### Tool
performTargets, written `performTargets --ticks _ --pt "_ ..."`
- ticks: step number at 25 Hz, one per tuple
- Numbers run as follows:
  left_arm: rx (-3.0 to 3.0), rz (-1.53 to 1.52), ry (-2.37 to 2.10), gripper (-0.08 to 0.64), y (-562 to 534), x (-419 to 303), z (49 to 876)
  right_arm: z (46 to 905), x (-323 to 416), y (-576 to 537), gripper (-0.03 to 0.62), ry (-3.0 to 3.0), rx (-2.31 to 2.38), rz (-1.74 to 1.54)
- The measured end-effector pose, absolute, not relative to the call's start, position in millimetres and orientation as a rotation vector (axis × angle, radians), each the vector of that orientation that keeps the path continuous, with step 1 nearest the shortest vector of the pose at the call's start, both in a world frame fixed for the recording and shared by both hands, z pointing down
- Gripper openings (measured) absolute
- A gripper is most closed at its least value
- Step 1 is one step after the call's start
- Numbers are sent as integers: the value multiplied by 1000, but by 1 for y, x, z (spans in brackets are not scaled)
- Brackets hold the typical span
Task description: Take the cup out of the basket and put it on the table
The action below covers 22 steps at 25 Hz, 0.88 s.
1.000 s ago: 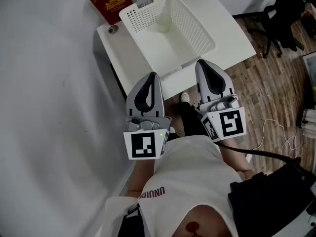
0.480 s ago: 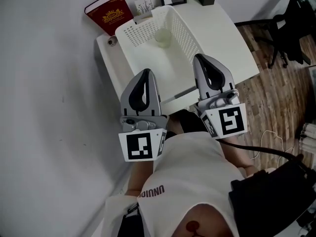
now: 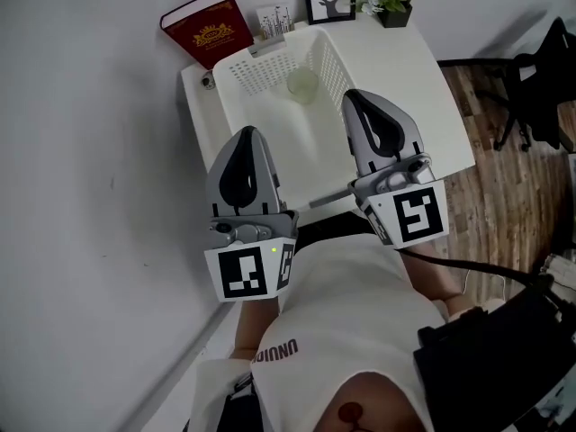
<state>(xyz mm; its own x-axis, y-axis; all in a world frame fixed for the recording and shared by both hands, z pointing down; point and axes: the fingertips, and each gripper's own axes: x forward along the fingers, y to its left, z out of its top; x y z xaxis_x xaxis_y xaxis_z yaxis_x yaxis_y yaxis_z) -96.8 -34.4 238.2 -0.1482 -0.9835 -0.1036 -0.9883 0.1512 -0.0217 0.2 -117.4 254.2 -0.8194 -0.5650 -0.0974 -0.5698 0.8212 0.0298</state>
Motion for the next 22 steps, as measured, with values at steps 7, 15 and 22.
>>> performTargets --ticks 7,15,22 --pt "-1913 76 2405 11 -30 -116 242 268 -31 -130 21 3028 -771 100" --pt "-1911 84 2441 11 -37 -143 246 292 -71 -142 21 3148 -696 37" --pt "-1924 92 2465 11 -44 -167 256 320 -101 -159 92 3277 -684 -37"
